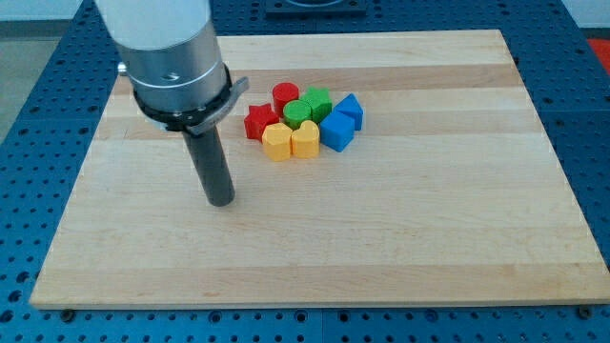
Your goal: Separate the yellow blocks from each other
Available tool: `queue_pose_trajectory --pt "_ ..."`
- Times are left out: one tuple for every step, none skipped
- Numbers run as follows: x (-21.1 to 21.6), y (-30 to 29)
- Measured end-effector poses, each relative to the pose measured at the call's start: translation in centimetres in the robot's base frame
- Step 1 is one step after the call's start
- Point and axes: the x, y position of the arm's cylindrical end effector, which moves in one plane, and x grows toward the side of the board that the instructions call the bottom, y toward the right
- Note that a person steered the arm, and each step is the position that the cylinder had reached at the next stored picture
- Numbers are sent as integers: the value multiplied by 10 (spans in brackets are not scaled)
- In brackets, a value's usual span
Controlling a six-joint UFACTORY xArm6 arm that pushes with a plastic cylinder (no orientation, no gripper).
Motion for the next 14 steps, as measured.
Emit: queue_pose_trajectory --pt "-11 5" --pt "-12 33" --pt "-12 95" --pt "-20 148" --pt "-41 208" --pt "-69 245" --pt "-47 235" --pt "-10 199" --pt "-6 148" --pt "-6 106" --pt "-11 70" --pt "-35 68" --pt "-57 68" --pt "-78 68"
